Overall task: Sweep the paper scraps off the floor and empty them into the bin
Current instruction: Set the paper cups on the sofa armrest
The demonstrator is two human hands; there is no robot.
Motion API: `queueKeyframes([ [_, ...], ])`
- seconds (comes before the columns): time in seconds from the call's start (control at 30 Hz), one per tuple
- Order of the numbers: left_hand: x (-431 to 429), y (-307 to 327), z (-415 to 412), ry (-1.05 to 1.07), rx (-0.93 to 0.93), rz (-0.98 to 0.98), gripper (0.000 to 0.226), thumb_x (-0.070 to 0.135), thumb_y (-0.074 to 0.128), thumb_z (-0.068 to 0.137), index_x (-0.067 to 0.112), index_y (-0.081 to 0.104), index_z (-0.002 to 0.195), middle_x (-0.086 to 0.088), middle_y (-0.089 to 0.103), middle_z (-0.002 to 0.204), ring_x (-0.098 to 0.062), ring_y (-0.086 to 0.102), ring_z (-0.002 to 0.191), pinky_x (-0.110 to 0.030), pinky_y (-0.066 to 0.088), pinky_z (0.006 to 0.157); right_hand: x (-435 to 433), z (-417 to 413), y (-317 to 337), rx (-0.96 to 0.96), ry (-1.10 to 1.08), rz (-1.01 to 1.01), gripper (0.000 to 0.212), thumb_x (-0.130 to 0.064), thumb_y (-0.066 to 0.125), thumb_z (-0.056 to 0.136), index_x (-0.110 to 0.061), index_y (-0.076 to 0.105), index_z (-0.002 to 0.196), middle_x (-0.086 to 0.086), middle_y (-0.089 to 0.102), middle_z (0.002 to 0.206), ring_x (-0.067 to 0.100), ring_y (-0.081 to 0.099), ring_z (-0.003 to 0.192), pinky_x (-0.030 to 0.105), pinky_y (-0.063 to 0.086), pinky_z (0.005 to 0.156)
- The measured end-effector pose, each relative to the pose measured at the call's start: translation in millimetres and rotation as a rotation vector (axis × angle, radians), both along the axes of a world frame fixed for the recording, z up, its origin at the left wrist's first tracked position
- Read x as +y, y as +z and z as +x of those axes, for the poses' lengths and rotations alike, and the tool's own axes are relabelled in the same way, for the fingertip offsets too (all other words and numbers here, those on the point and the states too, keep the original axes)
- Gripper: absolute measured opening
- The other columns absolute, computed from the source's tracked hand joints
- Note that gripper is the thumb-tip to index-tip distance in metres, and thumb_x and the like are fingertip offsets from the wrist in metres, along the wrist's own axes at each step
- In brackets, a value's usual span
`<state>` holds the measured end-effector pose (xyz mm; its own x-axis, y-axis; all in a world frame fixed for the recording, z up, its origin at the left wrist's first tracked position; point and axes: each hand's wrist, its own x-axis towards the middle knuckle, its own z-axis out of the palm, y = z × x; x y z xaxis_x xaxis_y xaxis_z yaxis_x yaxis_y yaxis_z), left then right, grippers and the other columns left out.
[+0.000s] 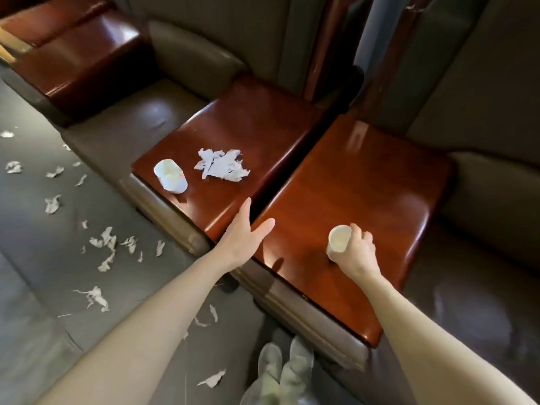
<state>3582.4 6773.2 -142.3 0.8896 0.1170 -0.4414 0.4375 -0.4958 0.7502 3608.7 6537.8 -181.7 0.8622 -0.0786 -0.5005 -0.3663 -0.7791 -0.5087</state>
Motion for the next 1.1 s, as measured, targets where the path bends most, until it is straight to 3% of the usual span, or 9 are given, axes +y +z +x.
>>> queueKeyframes([
  [0.2, 39.3, -5.3, 45.6, 0.162, -0.07, -0.001, 0.082, 0.048, 0.053, 0.094, 0.025, 0.003, 0.154, -0.001, 0.011, 0.162, -0.016, 0.014, 0.147, -0.037, 0.017, 0.117, 61.7, 70.3, 50.8, -0.225, 0.114, 0.238, 0.077, -0.036, 0.063, 0.083, -0.023, 0.023, 0.148, 0.005, 0.03, 0.137, 0.022, 0.043, 0.112, 0.029, 0.045, 0.076],
  [0.5, 97.5, -65.7, 141.4, 0.174, -0.14, 0.29, 0.084, 0.032, 0.066, 0.089, 0.017, 0.014, 0.153, -0.014, 0.012, 0.158, -0.031, 0.008, 0.145, -0.045, 0.018, 0.117, 149.2, 160.2, 77.7, -0.329, 0.211, 0.247, 0.08, -0.038, 0.061, 0.085, -0.027, 0.017, 0.151, 0.002, 0.03, 0.138, 0.023, 0.039, 0.124, 0.035, 0.042, 0.096],
  [0.67, 124.3, -125.2, 187.2, 0.176, 0.084, 0.451, 0.103, 0.061, 0.063, 0.081, 0.04, -0.01, 0.151, -0.019, -0.029, 0.155, -0.038, -0.019, 0.144, -0.053, -0.002, 0.115, 184.2, 197.8, 39.9, -0.334, 0.213, 0.255, 0.08, -0.036, 0.062, 0.086, -0.027, 0.017, 0.151, 0.001, 0.029, 0.138, 0.022, 0.037, 0.126, 0.029, 0.035, 0.093],
  [0.73, 130.4, -141.4, 198.9, 0.147, 0.093, 0.474, 0.109, 0.073, 0.059, 0.076, 0.045, -0.019, 0.147, -0.018, -0.032, 0.153, -0.039, -0.023, 0.143, -0.059, -0.007, 0.113, 192.3, 206.4, 25.7, -0.328, 0.206, 0.271, 0.08, -0.037, 0.061, 0.086, -0.028, 0.017, 0.151, 0.0, 0.029, 0.139, 0.022, 0.037, 0.126, 0.028, 0.036, 0.093],
  [0.83, 130.0, -157.5, 204.8, 0.073, 0.062, 0.539, 0.095, 0.074, 0.05, 0.081, 0.048, -0.012, 0.148, -0.017, -0.019, 0.158, -0.038, -0.017, 0.145, -0.06, -0.006, 0.111, 198.3, 213.4, 9.3, -0.318, 0.184, 0.288, 0.079, -0.037, 0.062, 0.085, -0.028, 0.018, 0.151, 0.0, 0.028, 0.14, 0.021, 0.037, 0.127, 0.026, 0.035, 0.092],
  [0.93, 127.6, -163.9, 196.2, -0.038, -0.219, 0.625, 0.056, 0.042, 0.05, 0.097, 0.034, 0.03, 0.149, -0.021, 0.031, 0.147, -0.041, 0.026, 0.135, -0.051, 0.021, 0.109, 202.3, 216.7, 0.9, -0.303, 0.176, 0.282, 0.079, -0.033, 0.062, 0.086, -0.026, 0.018, 0.151, 0.002, 0.028, 0.142, 0.022, 0.037, 0.128, 0.026, 0.034, 0.094],
  [1.0, 125.9, -159.0, 190.1, -0.063, -0.364, 0.371, 0.032, 0.026, 0.042, 0.102, 0.029, 0.059, 0.129, -0.013, 0.055, 0.123, -0.022, 0.044, 0.123, -0.033, 0.034, 0.103, 205.8, 218.8, -0.6, -0.3, 0.165, 0.28, 0.078, -0.034, 0.061, 0.086, -0.026, 0.019, 0.151, 0.002, 0.028, 0.142, 0.023, 0.039, 0.127, 0.026, 0.034, 0.092],
  [1.07, 124.4, -145.1, 184.7, 0.036, -0.441, 0.253, 0.037, 0.026, 0.029, 0.105, 0.036, 0.064, 0.109, -0.002, 0.057, 0.104, 0.01, 0.041, 0.113, -0.01, 0.031, 0.095, 209.8, 219.9, 0.4, -0.295, 0.159, 0.276, 0.079, -0.036, 0.061, 0.085, -0.025, 0.019, 0.151, 0.003, 0.029, 0.143, 0.023, 0.04, 0.125, 0.026, 0.034, 0.09],
  [1.1, 125.2, -133.7, 183.9, 0.144, -0.45, 0.266, 0.034, 0.024, 0.03, 0.104, 0.031, 0.064, 0.104, 0.0, 0.053, 0.1, 0.015, 0.041, 0.104, -0.008, 0.033, 0.089, 212.1, 219.9, 2.2, -0.287, 0.161, 0.278, 0.08, -0.037, 0.061, 0.084, -0.025, 0.019, 0.151, 0.003, 0.029, 0.143, 0.023, 0.041, 0.123, 0.026, 0.034, 0.089],
])
